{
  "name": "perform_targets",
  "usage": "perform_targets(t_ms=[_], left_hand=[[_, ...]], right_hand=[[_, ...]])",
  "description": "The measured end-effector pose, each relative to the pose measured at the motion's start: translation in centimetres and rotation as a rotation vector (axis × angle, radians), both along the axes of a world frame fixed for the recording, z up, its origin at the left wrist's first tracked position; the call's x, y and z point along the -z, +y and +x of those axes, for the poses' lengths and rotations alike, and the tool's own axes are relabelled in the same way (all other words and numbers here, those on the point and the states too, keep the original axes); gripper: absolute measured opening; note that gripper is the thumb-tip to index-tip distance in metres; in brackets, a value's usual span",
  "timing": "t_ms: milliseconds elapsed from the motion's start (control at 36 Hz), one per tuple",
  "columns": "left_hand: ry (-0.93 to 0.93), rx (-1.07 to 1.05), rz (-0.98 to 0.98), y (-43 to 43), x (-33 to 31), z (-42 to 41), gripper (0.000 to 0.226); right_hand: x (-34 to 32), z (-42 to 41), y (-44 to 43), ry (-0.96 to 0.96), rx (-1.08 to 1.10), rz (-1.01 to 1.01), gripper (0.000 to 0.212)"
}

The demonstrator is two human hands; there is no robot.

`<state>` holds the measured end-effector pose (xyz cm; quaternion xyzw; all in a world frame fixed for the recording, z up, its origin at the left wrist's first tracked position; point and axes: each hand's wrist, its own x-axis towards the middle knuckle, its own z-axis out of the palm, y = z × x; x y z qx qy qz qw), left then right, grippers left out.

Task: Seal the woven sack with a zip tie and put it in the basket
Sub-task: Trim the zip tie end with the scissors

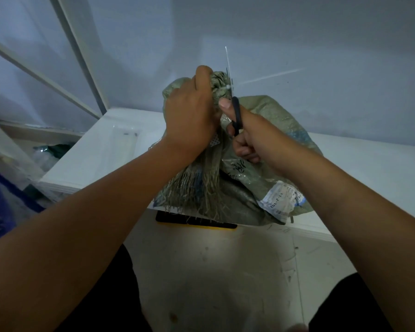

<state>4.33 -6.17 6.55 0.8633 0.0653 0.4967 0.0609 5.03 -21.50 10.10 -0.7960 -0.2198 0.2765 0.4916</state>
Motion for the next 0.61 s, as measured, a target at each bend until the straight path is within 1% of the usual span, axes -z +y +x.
perform_targets(t_ms=[167, 278, 444, 611], left_hand=[[0.042, 0.033, -0.013, 0.1, 0.4, 0.1, 0.03], [0.029, 0.087, 0.011, -0.3, 0.3, 0.0, 0.029], [0.03, 0.143, 0.092, -0.9, -0.3, -0.6, 0.036], [0.022, 0.143, 0.108, -0.9, -0.4, -0.8, 0.031]], right_hand=[[0.0, 0.2, -0.4, 0.041, -0.08, -0.014, 0.079], [-0.2, 0.5, -0.9, 0.135, -0.155, -0.013, 0.082], [-0.7, 1.3, -2.3, 0.303, -0.278, -0.014, 0.075], [-0.7, 1.3, -2.6, 0.292, -0.273, -0.008, 0.071]])
